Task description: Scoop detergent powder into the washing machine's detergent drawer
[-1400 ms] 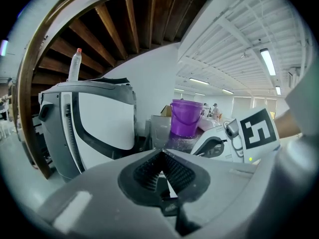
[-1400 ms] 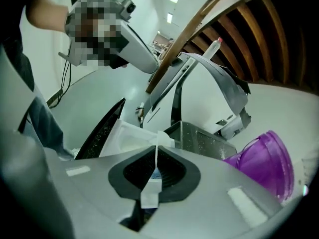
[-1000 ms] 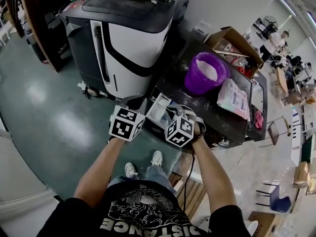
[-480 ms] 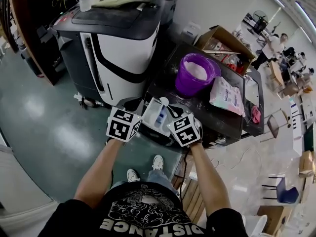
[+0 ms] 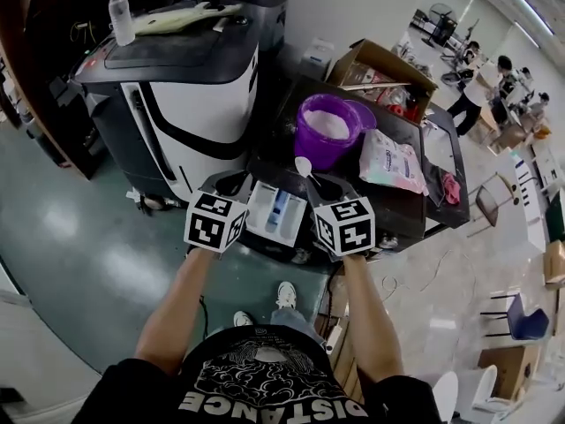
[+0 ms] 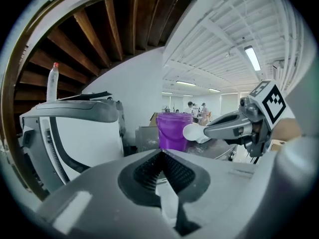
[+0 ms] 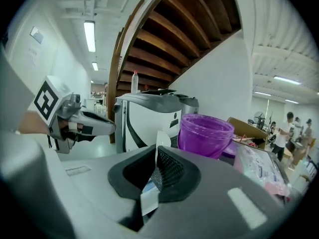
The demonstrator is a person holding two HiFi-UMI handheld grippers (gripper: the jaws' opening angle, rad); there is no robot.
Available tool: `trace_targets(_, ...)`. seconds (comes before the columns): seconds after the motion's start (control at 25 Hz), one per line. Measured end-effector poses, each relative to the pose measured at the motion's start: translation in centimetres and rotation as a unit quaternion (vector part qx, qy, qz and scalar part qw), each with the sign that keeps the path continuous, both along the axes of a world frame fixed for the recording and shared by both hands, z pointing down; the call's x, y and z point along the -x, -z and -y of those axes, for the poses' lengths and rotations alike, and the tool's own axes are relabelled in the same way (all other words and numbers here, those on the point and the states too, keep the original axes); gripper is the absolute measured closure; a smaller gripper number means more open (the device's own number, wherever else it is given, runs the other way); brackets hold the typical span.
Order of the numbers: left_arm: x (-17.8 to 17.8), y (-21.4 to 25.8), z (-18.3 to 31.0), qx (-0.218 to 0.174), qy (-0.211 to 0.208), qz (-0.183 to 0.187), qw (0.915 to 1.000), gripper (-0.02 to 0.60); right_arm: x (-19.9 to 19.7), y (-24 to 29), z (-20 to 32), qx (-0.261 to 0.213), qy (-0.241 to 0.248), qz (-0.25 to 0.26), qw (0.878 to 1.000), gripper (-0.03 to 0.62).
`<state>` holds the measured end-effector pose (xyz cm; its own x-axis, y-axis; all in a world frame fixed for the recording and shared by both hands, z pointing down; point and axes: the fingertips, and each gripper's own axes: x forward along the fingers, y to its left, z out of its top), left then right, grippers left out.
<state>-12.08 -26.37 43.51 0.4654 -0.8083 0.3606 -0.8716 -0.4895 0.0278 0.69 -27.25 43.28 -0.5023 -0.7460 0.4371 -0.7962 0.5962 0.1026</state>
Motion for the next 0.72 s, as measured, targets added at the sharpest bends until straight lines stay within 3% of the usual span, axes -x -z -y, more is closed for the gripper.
trace_targets(0.72, -4.1, 3.8, 1.7, -0.035, -0.041, 0.001, 0.9985, 0.581, -7.3, 7.0, -0.2, -0.058, -0.108, 0.113, 0.986, 0.559)
